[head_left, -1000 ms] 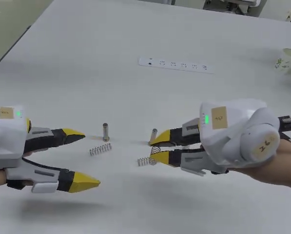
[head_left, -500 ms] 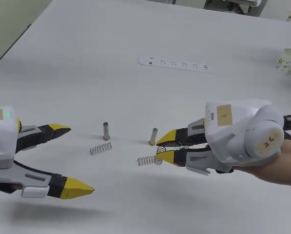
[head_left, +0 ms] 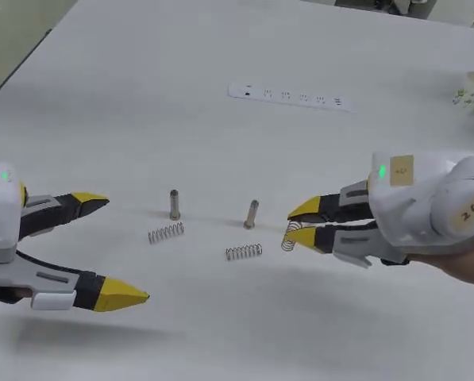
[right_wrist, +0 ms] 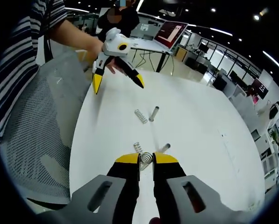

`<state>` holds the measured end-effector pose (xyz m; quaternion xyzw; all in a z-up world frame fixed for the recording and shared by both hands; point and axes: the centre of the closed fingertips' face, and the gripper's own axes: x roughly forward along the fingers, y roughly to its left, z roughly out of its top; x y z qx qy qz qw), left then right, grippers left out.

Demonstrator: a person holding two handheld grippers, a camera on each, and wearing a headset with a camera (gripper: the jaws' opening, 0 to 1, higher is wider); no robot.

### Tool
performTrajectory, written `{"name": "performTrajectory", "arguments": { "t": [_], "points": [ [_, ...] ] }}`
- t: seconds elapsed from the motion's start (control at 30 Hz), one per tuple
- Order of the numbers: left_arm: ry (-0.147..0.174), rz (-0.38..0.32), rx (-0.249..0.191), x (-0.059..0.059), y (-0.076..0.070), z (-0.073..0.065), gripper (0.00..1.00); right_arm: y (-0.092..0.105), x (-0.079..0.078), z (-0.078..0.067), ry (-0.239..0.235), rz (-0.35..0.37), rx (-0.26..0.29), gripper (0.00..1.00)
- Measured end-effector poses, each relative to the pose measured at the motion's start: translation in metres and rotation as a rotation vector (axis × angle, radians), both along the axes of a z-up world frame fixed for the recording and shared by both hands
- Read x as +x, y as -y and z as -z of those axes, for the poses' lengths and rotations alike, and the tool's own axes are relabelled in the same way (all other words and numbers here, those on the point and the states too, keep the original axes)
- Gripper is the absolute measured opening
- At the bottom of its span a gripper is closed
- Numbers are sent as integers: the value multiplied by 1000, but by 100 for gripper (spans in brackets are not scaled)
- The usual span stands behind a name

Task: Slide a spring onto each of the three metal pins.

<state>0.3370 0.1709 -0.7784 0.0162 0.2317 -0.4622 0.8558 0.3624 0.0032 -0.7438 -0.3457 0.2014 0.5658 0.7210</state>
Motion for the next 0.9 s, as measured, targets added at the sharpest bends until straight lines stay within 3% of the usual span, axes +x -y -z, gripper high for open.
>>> {"name": "performTrajectory", "arguments": {
  "t": [0.33,0.9],
  "points": [
    [-3,-11,1,-1,-4,2,98,32,45,-8,48,144,3,7],
    [3,-34,1,-1,-9,0,98,41,62,2,25,221,13,7]
  ]
}}
